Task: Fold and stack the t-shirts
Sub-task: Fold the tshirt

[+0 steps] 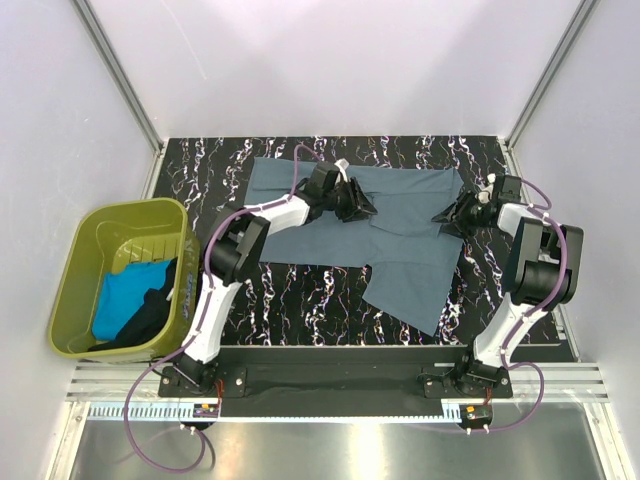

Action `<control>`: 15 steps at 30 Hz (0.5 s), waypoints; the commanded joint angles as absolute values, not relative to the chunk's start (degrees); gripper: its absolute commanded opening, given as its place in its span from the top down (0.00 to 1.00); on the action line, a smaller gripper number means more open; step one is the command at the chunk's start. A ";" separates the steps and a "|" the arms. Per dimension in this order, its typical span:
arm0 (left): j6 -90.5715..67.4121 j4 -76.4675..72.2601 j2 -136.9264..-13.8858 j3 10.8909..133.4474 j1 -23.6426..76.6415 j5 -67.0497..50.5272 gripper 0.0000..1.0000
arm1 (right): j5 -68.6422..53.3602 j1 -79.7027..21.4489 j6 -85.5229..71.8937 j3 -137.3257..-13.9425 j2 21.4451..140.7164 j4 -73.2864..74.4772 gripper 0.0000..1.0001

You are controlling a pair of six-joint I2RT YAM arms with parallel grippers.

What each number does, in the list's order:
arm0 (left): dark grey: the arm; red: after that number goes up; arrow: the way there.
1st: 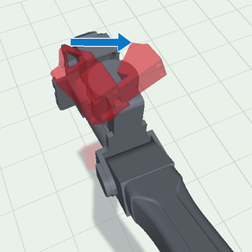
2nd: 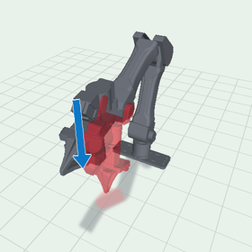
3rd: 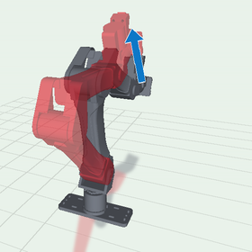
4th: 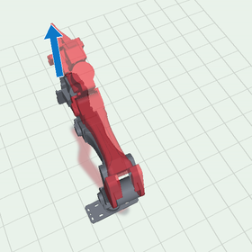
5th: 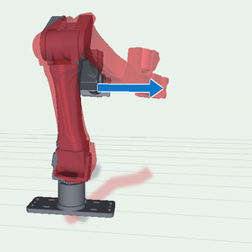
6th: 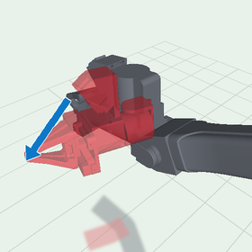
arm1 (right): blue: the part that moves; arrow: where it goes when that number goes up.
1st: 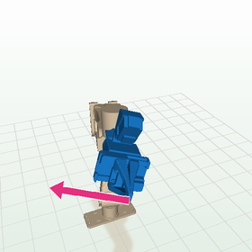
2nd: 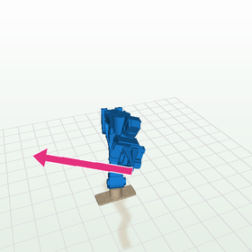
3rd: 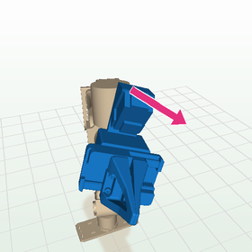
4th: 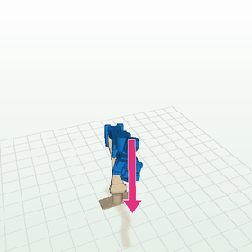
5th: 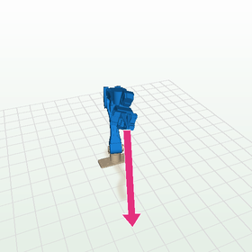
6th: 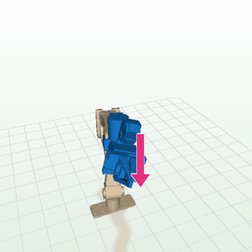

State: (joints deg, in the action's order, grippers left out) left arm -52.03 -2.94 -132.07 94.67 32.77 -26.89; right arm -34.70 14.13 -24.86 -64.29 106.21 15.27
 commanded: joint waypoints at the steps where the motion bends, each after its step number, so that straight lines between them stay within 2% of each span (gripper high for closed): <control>1: -53.79 -6.59 -133.94 98.78 32.61 -24.08 0.57 | -36.74 13.89 -25.14 -64.60 107.05 12.74 0.51; 15: -54.05 -4.04 -137.02 101.34 34.10 -24.17 0.58 | -36.47 13.80 -25.22 -61.61 106.79 11.69 0.48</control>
